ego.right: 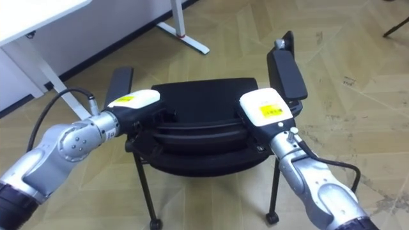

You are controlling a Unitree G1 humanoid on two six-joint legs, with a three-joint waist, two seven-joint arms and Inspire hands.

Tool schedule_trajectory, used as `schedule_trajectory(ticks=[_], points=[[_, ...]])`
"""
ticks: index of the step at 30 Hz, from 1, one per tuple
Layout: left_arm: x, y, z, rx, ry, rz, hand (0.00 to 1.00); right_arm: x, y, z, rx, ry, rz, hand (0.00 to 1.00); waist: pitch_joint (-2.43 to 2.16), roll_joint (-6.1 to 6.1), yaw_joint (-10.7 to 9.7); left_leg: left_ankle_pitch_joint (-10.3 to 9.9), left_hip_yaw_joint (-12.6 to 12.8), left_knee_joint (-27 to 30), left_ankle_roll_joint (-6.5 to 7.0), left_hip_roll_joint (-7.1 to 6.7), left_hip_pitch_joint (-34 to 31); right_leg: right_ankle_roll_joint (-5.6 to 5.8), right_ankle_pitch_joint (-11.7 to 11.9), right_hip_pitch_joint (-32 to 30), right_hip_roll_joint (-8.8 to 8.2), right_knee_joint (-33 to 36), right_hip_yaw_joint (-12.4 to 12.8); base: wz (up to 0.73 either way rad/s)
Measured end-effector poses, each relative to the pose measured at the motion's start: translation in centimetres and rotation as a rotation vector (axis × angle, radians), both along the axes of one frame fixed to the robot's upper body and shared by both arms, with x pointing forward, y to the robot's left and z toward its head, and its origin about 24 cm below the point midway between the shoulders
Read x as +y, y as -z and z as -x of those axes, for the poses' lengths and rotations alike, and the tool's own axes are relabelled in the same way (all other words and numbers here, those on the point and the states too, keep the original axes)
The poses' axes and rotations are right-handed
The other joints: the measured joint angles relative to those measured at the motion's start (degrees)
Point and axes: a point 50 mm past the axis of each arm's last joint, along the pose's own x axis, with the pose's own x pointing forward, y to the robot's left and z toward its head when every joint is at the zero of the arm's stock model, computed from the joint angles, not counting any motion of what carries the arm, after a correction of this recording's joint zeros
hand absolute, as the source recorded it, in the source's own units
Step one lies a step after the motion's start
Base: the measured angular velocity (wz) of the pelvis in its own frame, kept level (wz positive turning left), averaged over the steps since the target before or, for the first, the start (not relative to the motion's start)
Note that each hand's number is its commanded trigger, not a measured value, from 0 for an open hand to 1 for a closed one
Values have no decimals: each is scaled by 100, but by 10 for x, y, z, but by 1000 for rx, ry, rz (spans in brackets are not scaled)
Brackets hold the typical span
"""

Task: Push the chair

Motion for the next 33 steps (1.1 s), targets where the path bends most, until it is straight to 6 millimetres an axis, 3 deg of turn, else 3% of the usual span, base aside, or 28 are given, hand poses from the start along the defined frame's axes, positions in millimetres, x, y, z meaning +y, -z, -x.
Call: schedule_trajectory(ticks=[6, 9, 10, 14, 17, 22, 24, 25, 26, 27, 28, 29, 30, 33], points=[[-3, 1, 0, -1, 2, -9, 100, -2, 4, 0, 0, 1, 1, 100, 9, -12, -66, -14, -50, 75, 2, 2, -12, 0, -1, 24, 1, 10, -53, 4], [-3, 1, 0, -4, 3, -20, 100, -2, 4, -2, 3, -5, -4, 100, 31, -6, -95, -101, -44, 367, -15, 80, -113, -8, -19, 37, 41, 89, -89, 5], [-3, 1, -1, -10, 1, -21, 100, -2, 6, -3, 6, 0, -9, 100, 77, 7, -106, -206, -45, 592, -29, 151, -170, -39, -83, 25, 84, 218, -104, 8], [-3, 0, -3, -37, -14, -14, 100, -3, 5, -6, 1, 1, -22, 100, 113, 21, -97, -576, -40, 1400, -55, 330, -500, -109, -596, -284, 111, 1084, -142, 8], [-4, 4, -3, -34, -23, -18, 100, -3, 7, -5, 2, -7, -25, 100, 111, -3, -145, -641, -3, 1697, -66, 336, -579, -128, -914, -406, 57, 1510, -101, 10], [-4, 10, -2, -19, -32, -15, 100, -2, 10, -2, 2, -23, -22, 100, 110, -32, -122, -607, 62, 2232, -44, 425, -770, -204, -1115, -434, 9, 1824, -29, 3], [-4, 12, 0, -21, -26, -9, 100, -3, 11, 0, -4, -24, -23, 100, 73, -101, -109, -599, 36, 2253, 1, 280, -1071, -222, -1135, -428, -47, 1863, 94, 14], [-7, 11, 0, -35, -18, 6, 100, -6, 9, 1, -22, -29, -22, 100, 64, -113, -127, -529, 72, 1721, 48, 59, -1234, -157, -1179, -508, -123, 1899, 173, -13], [-9, 10, 0, -40, -11, 15, 100, -10, 8, 1, -30, -26, -18, 100, 43, -130, -60, -110, 57, 1403, 193, -89, -1358, -98, -1219, -625, -183, 1993, 346, -41], [-9, 10, 0, -42, -6, 16, 100, -11, 8, 0, -31, -24, -18, 100, 24, -121, 3, 105, 54, 1368, 313, -115, -1376, -67, -1236, -662, -194, 2030, 407, -56], [-9, 9, 0, -48, 0, 13, 100, -11, 9, 0, -31, -16, -24, 100, -65, -126, 45, 32, 78, 1378, 367, -165, -1358, 17, -1261, -727, -217, 2005, 458, -23], [-9, 4, -4, -68, 5, 6, 100, -11, 7, -1, -39, -11, -30, 100, -22, -219, 59, 10, 136, 1353, 415, -209, -1344, 78, -1241, -736, -246, 1986, 446, -8], [-9, 1, -6, -77, 8, 1, 100, -10, 7, -3, -42, -8, -39, 100, -7, -241, 59, -7, 164, 1357, 442, -205, -1353, 86, -1225, -741, -266, 1955, 432, -8], [-7, -8, -12, -112, 9, -16, 100, -7, 3, -10, -79, -5, -55, 100, -5, -237, 114, -85, 233, 1419, 548, -204, -1513, 157, -1123, -833, -317, 1774, 449, -13]])
